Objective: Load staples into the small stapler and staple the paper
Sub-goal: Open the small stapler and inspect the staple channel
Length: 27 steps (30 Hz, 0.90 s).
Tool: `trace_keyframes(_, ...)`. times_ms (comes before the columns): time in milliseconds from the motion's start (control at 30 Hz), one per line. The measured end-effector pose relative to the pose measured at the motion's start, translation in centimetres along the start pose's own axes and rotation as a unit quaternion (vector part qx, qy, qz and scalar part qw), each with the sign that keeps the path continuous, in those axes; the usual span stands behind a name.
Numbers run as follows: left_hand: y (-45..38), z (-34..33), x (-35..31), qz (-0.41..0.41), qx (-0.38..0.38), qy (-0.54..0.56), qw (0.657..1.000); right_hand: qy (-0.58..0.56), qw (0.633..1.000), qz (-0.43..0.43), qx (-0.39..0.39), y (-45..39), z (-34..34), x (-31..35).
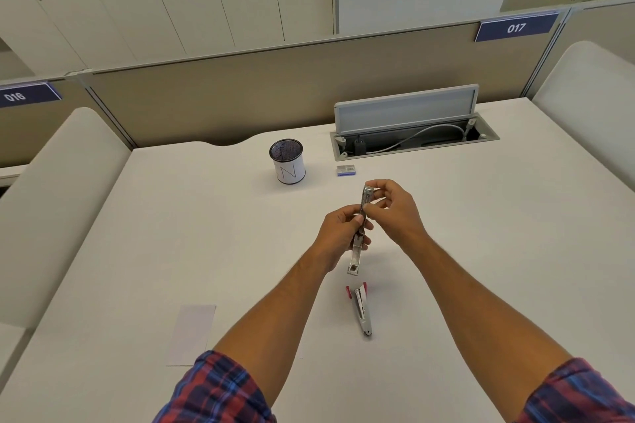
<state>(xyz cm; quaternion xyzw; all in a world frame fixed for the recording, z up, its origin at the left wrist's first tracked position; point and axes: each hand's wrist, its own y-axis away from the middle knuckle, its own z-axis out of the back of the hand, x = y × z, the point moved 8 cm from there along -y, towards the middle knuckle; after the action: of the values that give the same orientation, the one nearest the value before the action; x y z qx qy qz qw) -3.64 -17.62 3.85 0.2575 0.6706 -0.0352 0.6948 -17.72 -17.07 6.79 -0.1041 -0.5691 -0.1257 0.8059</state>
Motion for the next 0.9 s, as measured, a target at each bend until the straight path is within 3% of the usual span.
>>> trace_keyframes(267, 0.0, -0.2, 0.2, 0.025, 0.011, 0.005, 1.000, -0.093, 0.995, -0.015, -0.044, 0.4, 0.5, -1.0)
trace_keyframes(567, 0.5, 0.1, -0.1, 0.063, 0.042, -0.003, 0.997, -0.169, 0.980, -0.029, 0.101, 1.3, -0.5, -1.1)
trace_keyframes(700, 0.6, 0.7, -0.8, 0.028, 0.018, -0.023, 0.999, -0.187, 0.975, -0.013, 0.121, 1.6, -0.6, -0.9)
trace_keyframes(900, 1.1, 0.8, -2.3, -0.070, -0.050, -0.078, 0.993, -0.210, 0.976, 0.003, 0.055, 1.3, 0.3, -0.9)
